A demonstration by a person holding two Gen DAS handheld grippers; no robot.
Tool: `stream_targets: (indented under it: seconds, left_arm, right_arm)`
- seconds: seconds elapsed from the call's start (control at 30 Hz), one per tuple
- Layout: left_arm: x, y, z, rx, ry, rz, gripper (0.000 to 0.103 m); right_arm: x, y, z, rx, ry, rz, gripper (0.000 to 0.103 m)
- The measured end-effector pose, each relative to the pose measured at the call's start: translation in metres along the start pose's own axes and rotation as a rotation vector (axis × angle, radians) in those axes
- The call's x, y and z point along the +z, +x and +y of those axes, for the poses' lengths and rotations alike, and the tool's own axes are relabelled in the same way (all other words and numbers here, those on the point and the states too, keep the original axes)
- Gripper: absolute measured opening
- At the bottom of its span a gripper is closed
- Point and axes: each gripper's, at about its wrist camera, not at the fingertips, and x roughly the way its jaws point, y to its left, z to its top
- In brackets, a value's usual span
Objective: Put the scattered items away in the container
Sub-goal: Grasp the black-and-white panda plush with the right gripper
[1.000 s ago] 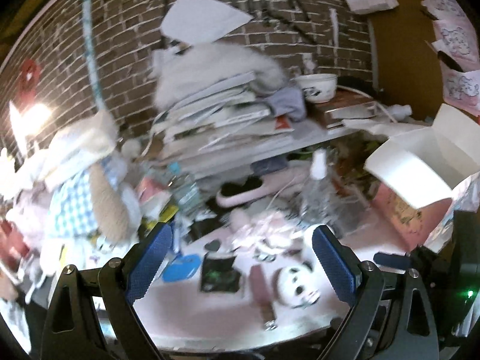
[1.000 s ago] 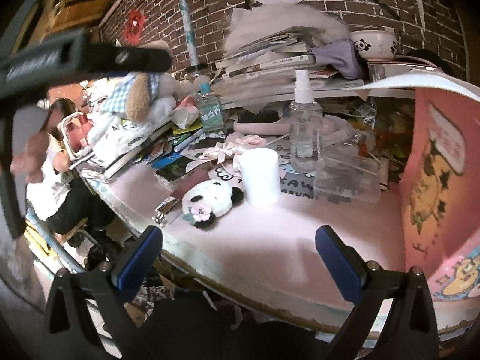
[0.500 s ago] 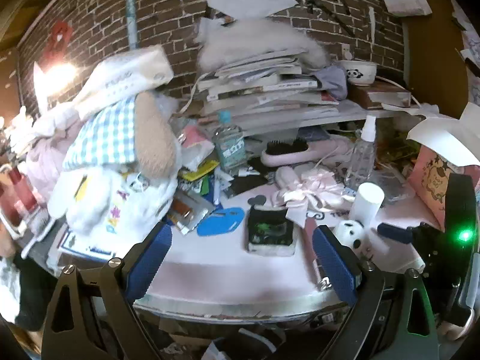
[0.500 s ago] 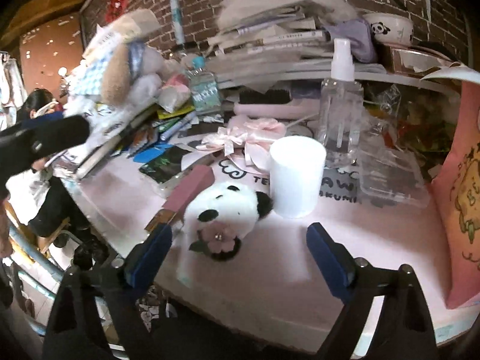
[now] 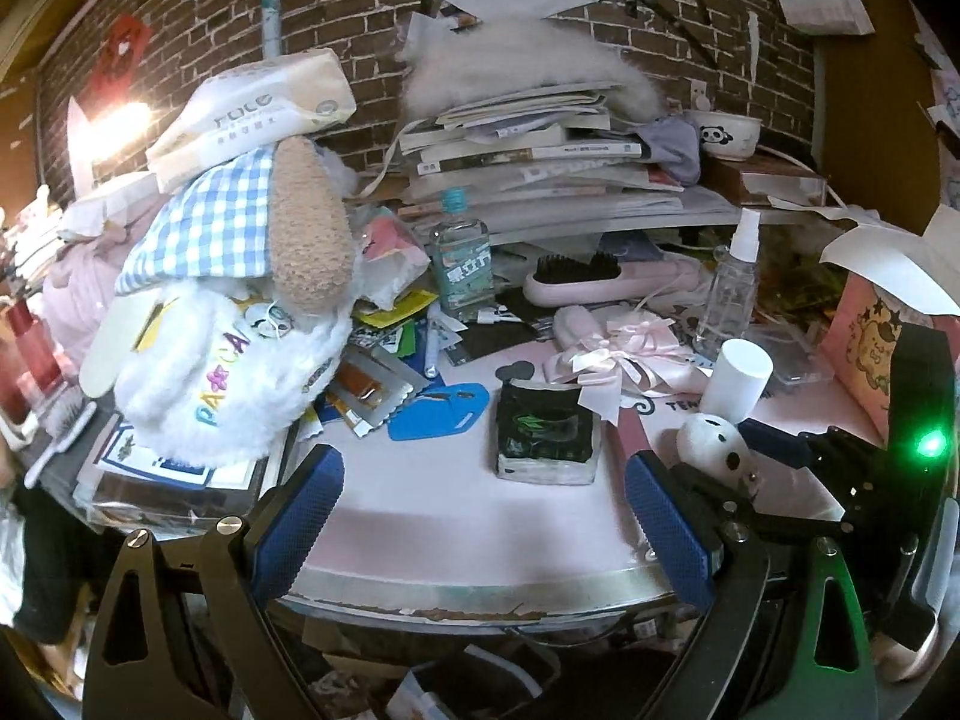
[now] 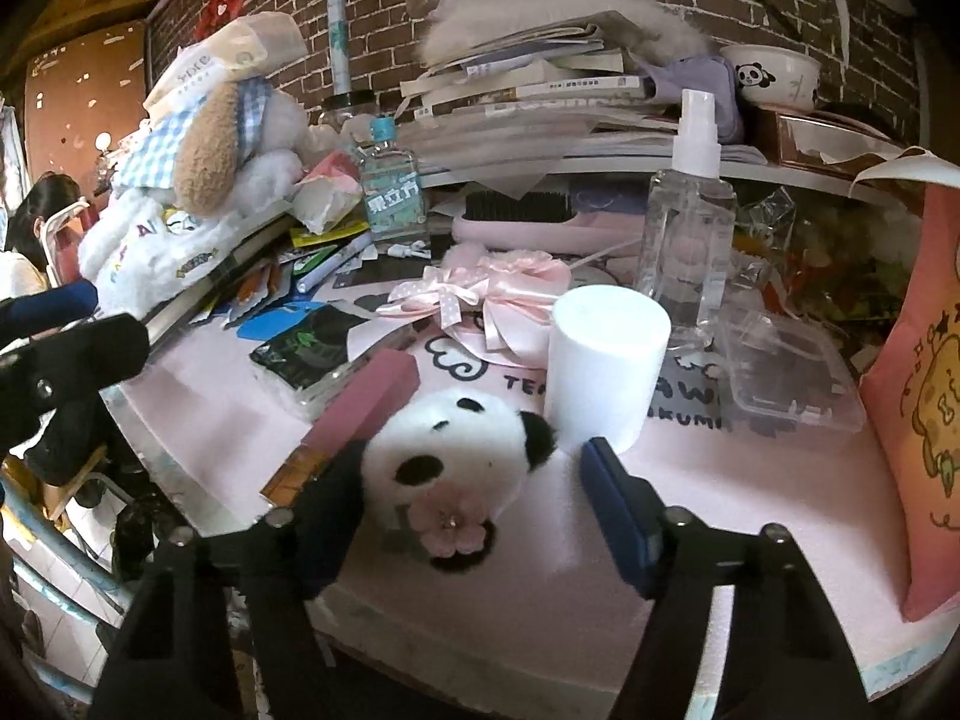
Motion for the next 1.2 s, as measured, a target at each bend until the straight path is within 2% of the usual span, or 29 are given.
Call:
stream_targets:
  seconds: [0.13, 0.43, 0.5, 0.8, 1.0, 1.2]
  left_arm:
    - [0.000, 0.001, -0.003, -0.004, 0.001, 0.003, 0.094]
    - [-0.004, 0.004, -0.009, -0.018, -0.004, 0.017, 0.094]
    - [-0.004, 0.005, -0.010, -0.022, -0.005, 0.017, 0.094]
    - [-0.003, 0.005, -0.013, -0.034, -0.005, 0.016, 0.094]
    - [-0.003, 0.005, -0.013, -0.033, -0.007, 0.018, 0.094]
    - [-0.008, 0.009, -0.014, -0.042, -0.015, 0.031, 0.094]
  right_arm:
    - [-0.001, -0.001, -0.002, 0.000, -0.004, -0.006, 0.052]
    - [-0.002, -0.007, -0.007, 0.025, 0.005, -0.029, 0.035]
    - [-0.002, -0.010, -0.008, 0.030, 0.001, -0.035, 0.027]
    - [-0.005, -0.011, -0.019, 0.051, 0.020, -0.025, 0.028]
    - [-0.005, -0.005, -0.013, 0.033, -0.004, -0.024, 0.032]
    - [-0.005, -0.004, -0.015, 0.042, 0.000, -0.036, 0.028]
